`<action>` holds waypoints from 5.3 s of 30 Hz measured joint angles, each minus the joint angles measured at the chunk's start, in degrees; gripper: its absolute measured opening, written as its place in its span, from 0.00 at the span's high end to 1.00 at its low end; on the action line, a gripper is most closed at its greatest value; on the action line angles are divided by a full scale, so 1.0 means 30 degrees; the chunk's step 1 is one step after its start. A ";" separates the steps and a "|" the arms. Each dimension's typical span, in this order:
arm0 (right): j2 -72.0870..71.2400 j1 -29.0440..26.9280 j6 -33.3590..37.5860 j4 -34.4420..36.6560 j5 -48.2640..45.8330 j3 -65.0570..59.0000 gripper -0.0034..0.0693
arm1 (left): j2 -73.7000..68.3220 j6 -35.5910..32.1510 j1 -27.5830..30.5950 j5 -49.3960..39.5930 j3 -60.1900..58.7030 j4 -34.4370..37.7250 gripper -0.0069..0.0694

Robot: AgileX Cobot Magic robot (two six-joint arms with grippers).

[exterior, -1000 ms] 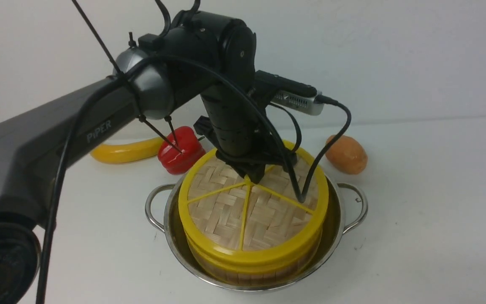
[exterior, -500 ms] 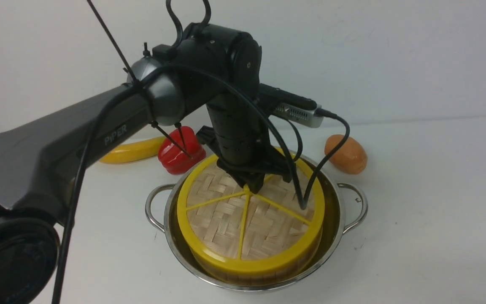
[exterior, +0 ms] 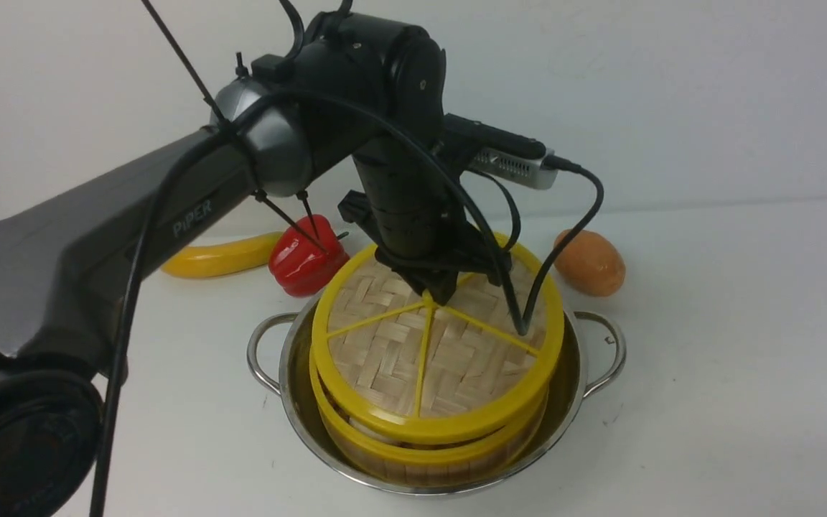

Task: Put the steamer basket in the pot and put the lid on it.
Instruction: Use the left arm to place the steamer lid on the steamer

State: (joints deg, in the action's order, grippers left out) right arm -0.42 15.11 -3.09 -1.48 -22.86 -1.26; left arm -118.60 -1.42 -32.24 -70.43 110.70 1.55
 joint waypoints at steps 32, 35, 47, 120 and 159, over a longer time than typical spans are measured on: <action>0.0000 0.0587 0.0000 0.0016 0.0000 0.0000 0.62 | 0.0870 0.0474 0.0000 -0.0085 -0.0883 0.0051 0.75; 0.0000 0.0587 0.0000 0.0016 0.0000 0.0000 0.62 | 0.0870 0.0474 0.0000 -0.0100 -0.1079 0.0017 0.75; 0.0000 0.0587 0.0000 0.0016 0.0000 0.0000 0.62 | 0.0477 0.0474 0.0000 -0.0082 -0.1084 -0.0518 0.75; 0.0000 0.0953 0.0000 0.0016 0.0000 0.0000 0.62 | -0.0236 -0.0319 0.0000 -0.0082 -0.0176 -0.0079 0.75; 0.0000 0.0953 0.0000 0.0034 0.0000 0.0000 0.62 | -0.0236 0.0201 0.0000 -0.0082 -0.0176 -0.0212 0.75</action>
State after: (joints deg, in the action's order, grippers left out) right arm -0.42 17.96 -3.09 -1.38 -22.86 -1.26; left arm -119.31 -0.82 -32.24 -70.68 110.18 0.92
